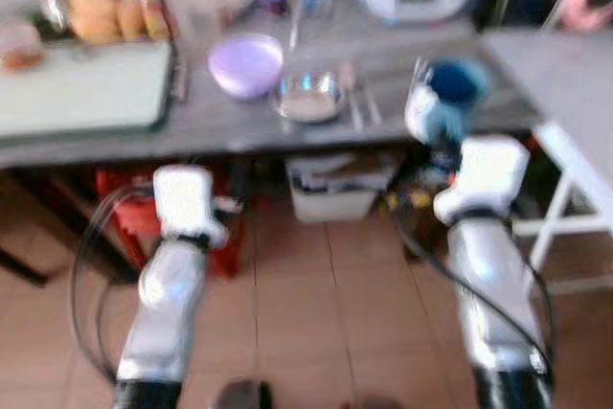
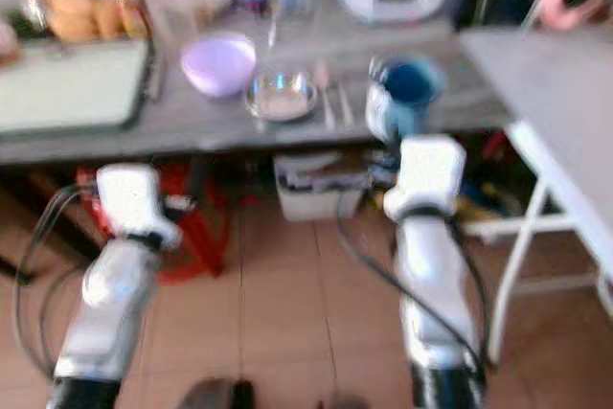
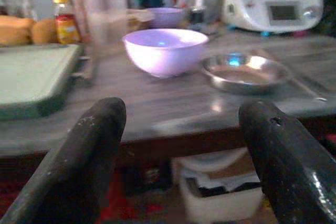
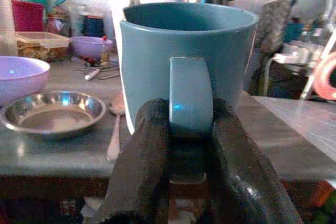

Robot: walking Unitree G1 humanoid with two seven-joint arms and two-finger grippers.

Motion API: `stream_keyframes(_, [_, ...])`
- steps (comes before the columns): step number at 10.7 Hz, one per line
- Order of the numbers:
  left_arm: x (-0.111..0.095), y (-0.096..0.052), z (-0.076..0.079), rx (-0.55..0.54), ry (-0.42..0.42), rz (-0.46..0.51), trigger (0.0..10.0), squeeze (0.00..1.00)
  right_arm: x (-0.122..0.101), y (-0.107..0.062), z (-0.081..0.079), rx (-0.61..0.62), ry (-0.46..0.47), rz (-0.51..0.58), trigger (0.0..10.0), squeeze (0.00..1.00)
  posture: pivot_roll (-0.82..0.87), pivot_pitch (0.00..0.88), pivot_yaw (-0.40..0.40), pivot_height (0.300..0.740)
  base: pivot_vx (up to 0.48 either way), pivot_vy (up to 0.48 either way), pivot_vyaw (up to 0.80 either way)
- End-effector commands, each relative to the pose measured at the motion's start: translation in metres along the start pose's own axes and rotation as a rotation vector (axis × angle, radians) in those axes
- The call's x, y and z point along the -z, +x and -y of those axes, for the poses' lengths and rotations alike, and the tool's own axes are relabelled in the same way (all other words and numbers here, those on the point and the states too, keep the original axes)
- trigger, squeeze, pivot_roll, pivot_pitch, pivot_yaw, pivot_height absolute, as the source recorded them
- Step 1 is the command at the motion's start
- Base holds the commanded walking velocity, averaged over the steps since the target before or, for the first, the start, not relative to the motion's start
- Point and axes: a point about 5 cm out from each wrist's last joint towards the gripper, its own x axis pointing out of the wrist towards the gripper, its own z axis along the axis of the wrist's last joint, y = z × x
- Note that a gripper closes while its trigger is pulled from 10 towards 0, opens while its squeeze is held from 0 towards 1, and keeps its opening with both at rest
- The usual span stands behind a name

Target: Setting the table

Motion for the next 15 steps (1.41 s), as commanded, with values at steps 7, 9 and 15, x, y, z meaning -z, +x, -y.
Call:
stream_keyframes(7, [-0.004,-0.006,0.008,0.052,0.01,0.015,10.0,0.0,-0.007,0.016,0.017,0.094,-0.033,0.034,10.0,0.0,-0.06,0.101,0.018,0.74,0.472,0.0,0.0])
stream_keyframes(9, [-0.005,-0.007,0.001,0.008,0.039,0.017,10.0,0.0,-0.017,0.028,0.018,0.06,-0.068,0.085,10.0,0.0,-0.05,0.099,0.018,0.74,0.42,0.0,0.0])
stream_keyframes(15, [-0.013,-0.021,-0.036,-0.187,0.106,0.013,10.0,0.0,-0.023,0.043,0.025,0.014,-0.075,0.124,10.0,0.0,-0.01,0.134,0.024,0.74,0.0,0.0,0.64])
